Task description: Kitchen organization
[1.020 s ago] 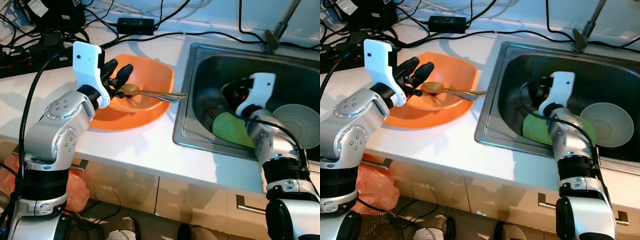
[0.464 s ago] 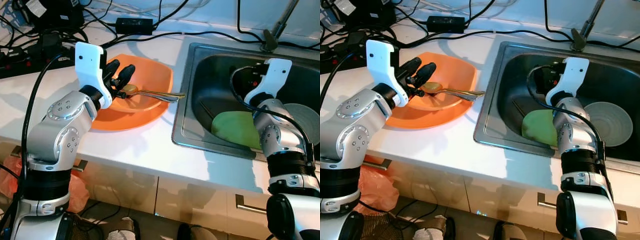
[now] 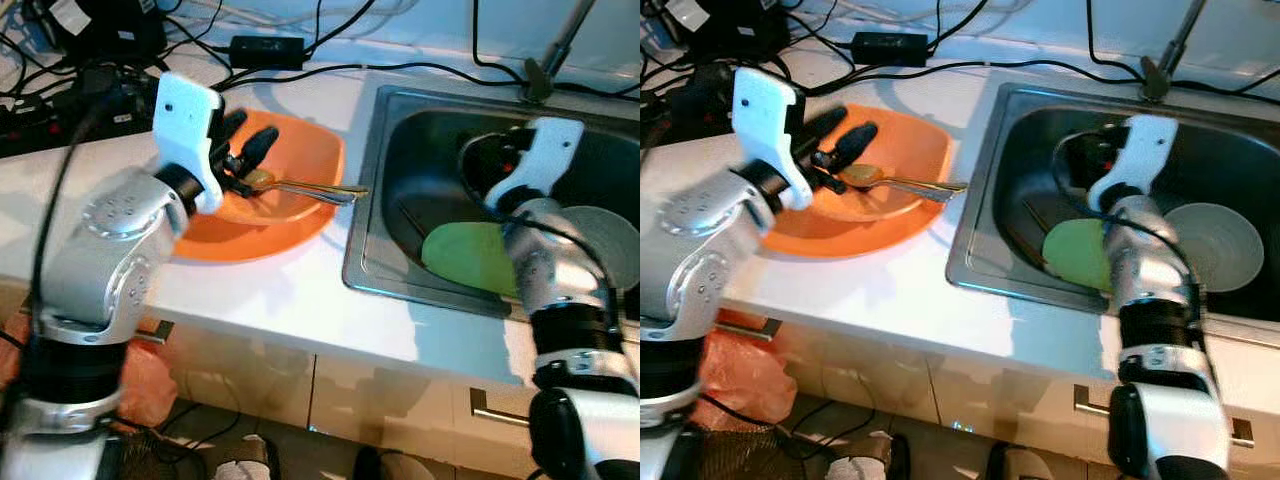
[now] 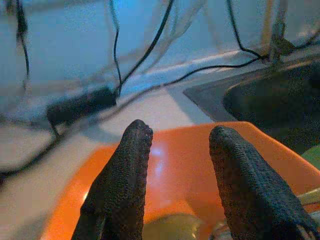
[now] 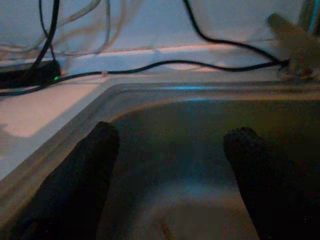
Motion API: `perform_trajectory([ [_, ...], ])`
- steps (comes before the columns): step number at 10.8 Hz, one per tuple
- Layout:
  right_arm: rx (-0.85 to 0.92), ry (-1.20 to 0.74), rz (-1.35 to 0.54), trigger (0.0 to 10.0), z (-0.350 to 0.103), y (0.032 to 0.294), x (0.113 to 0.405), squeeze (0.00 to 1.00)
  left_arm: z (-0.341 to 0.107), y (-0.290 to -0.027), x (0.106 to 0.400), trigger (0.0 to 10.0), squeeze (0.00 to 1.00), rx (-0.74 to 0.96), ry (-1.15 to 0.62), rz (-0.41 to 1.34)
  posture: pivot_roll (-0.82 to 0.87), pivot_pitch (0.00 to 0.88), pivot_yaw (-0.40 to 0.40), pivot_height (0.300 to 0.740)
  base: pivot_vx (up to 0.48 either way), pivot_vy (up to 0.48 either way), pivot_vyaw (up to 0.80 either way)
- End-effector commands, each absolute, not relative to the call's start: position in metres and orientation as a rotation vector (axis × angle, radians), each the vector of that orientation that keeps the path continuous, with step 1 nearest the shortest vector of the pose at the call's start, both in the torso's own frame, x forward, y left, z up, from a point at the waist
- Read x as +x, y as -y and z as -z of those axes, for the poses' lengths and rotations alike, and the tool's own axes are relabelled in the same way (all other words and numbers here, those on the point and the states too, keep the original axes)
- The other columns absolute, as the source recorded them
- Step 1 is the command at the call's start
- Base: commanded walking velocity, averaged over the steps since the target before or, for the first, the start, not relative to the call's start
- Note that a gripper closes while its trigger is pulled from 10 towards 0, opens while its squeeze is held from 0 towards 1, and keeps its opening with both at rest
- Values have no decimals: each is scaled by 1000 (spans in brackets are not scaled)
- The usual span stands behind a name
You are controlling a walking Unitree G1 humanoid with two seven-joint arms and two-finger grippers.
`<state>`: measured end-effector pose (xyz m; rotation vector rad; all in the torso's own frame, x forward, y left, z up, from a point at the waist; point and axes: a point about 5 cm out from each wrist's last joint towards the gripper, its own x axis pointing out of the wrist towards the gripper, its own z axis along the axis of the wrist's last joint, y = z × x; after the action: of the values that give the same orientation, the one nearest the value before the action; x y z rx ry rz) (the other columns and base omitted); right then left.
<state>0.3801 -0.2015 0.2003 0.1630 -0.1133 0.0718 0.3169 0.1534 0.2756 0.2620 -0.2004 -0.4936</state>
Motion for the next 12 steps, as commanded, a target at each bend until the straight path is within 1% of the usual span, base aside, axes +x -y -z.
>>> perform_trajectory([
  [1, 159, 93, -69, 10000, -191, 203, 378, 0, -283, -147, 311, 10000, 0, 341, 258, 537, 98, 149, -18, 723, 0, 0, 0],
  [3, 162, 83, -66, 10000, -189, 204, 378, 0, -287, -144, 302, 10000, 0, 467, 316, 608, 98, 149, -18, 723, 0, 0, 0],
  [5, 163, 78, -61, 10000, -187, 205, 379, 0, -279, -134, 291, 10000, 0, 588, 324, 701, 101, 150, -21, 723, 0, 0, 0],
  [6, 163, 77, -60, 10000, -187, 205, 380, 0, -274, -130, 288, 10000, 0, 601, 308, 740, 102, 149, -22, 723, 0, 0, 0],
  [7, 164, 76, -61, 10000, -188, 204, 381, 0, -265, -127, 282, 10000, 0, 629, 249, 826, 102, 149, -22, 723, 0, 0, 0],
  [8, 164, 77, -61, 10000, -188, 204, 381, 0, -259, -128, 280, 10000, 0, 635, 202, 866, 102, 149, -22, 723, 0, 0, 0],
  [10, 166, 79, -57, 10000, -188, 204, 381, 0, -259, -131, 278, 10000, 0, 626, 197, 876, 100, 147, -21, 723, 0, 0, 0],
  [12, 170, 79, -56, 10000, -187, 204, 382, 0, -259, -138, 275, 10000, 0, 662, 176, 916, 107, 144, -20, 723, 0, 0, 0],
])
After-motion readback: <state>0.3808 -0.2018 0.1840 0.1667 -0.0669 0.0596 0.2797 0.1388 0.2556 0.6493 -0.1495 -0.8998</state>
